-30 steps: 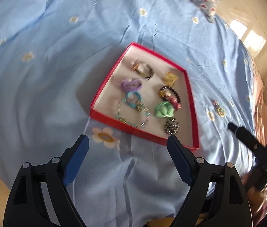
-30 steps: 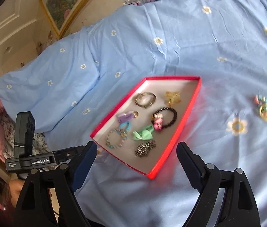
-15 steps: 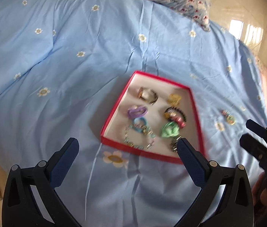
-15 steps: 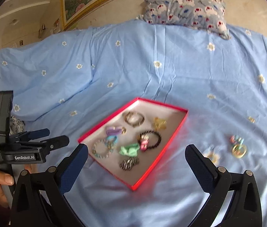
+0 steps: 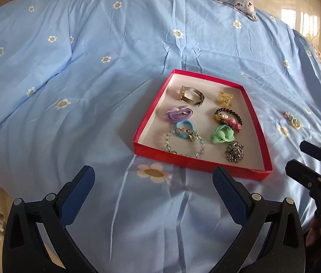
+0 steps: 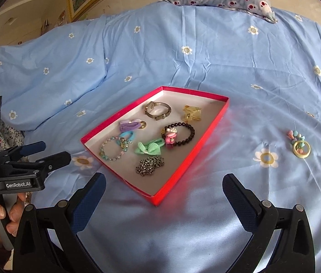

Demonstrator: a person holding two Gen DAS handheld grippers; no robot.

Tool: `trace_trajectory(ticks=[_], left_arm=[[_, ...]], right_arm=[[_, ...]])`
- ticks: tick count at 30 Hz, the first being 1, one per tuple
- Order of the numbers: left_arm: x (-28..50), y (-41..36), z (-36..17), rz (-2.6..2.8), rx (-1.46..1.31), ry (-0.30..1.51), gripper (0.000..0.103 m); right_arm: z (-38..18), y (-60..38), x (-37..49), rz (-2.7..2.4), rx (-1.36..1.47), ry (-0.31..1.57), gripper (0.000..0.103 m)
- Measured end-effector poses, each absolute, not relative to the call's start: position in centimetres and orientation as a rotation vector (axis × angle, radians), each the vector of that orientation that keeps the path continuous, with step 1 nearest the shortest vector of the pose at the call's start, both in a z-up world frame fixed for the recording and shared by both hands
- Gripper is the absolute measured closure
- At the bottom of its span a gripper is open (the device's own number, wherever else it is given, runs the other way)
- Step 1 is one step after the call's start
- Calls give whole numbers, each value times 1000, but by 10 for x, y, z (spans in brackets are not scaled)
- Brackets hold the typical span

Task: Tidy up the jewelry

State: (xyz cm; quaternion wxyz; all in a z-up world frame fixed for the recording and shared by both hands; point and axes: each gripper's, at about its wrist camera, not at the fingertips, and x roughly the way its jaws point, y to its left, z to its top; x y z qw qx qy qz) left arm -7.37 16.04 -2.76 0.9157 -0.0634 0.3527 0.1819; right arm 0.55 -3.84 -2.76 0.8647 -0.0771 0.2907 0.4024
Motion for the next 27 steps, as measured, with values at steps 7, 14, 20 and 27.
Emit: trace_trajectory(ticks=[7,14,20,27], left_arm=[[-76,150,-25,377,-93,721,0],[-78,145,-22,379,-75,712,0],[-78,143,-20,396,-63,712,0],[-79,141,-15,404,-47,693,0]], right_arm=[[-32,-41,3,837,-164,599,0],[-29,-44,3,834,-151,589,0],[-27,-45,3,838,-144,589,0],[-22,-47,0,852,-132,561,0]])
